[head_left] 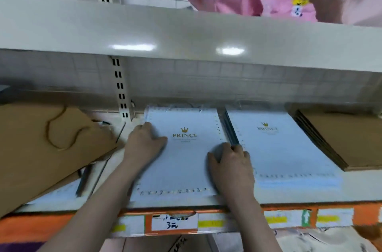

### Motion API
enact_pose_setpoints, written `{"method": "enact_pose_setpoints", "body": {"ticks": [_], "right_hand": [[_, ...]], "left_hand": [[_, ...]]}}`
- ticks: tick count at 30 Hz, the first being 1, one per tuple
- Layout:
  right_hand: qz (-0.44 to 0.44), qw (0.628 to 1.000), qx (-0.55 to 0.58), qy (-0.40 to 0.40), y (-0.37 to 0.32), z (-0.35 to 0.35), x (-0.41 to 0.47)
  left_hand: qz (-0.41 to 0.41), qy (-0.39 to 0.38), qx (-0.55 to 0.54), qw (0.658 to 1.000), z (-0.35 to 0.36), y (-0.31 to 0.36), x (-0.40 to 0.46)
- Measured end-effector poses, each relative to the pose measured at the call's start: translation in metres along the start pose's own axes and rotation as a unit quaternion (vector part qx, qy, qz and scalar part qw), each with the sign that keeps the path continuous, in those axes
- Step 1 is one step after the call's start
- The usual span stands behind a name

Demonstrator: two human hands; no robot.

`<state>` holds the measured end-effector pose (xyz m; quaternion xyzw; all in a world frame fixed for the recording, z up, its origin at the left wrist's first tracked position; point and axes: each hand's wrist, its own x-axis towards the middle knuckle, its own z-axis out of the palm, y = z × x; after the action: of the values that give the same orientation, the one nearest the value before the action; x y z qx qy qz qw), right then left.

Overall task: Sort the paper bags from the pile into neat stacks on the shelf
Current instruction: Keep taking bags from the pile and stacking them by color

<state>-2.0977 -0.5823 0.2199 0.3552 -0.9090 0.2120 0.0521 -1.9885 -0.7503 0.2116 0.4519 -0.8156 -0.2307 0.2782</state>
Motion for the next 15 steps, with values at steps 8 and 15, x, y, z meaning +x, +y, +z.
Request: {"method": "enact_pose_setpoints", "body": {"ticks": [8,15], "right_hand": [[-0.035,0.999,-0.015,0.001,-0.004,0.025,0.026],[-0.037,0.999,-0.022,-0.019,-0.011,0.03,0.037]], "left_hand": [[-0.003,-0.021,0.031,0.999,0.008,-0.011,0.024],[-0.005,-0.076,0.083,0.994,0.015,-0.015,0.043]]}}
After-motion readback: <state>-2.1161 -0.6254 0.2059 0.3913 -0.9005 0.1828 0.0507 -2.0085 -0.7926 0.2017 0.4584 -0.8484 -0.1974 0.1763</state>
